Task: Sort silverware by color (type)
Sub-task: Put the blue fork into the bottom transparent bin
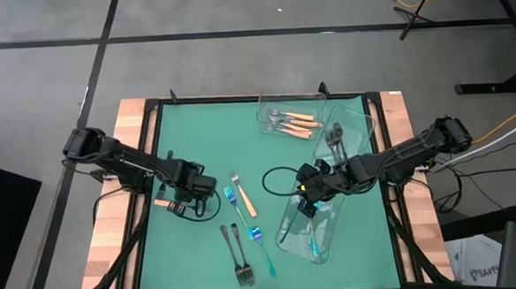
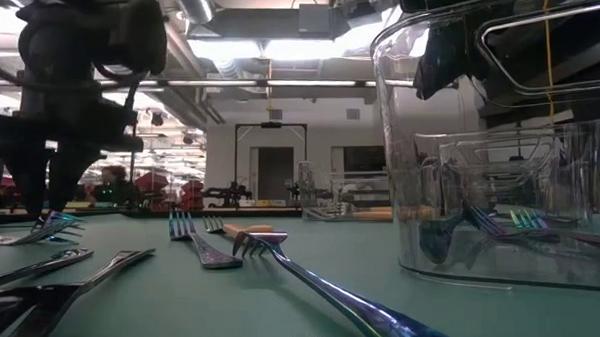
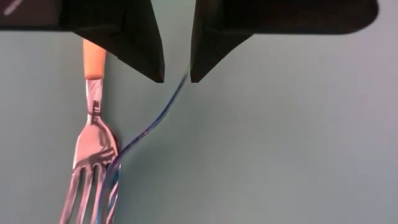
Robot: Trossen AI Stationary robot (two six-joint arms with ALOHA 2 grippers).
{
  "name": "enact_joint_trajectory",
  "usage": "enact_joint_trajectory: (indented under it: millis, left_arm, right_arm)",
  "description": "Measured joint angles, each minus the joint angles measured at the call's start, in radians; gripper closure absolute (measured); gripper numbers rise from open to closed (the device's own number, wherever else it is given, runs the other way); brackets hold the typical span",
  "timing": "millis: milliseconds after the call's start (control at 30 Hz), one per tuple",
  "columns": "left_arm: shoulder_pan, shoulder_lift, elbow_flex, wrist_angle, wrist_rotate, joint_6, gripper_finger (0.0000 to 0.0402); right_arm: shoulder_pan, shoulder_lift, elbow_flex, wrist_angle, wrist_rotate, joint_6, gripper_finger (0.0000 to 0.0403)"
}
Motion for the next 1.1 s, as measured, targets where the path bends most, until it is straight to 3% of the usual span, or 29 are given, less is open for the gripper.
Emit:
enact_joint_trajectory:
  millis: [467,767,1100]
  left_arm:
    - [0.000,0.145,0.007,-0.004,-0.024,-0.006,0.0330]
    - [0.000,0.150,0.032,-0.011,-0.021,-0.001,0.0393]
    - [0.001,0.152,0.140,0.042,-0.001,-0.076,0.0398]
  right_arm:
    - [0.000,0.000,0.000,0.000,0.001,0.000,0.0334]
    - [0.000,0.000,0.000,0.000,0.001,0.000,0.0334]
    - [0.000,0.000,0.000,0.000,0.001,0.000,0.0334]
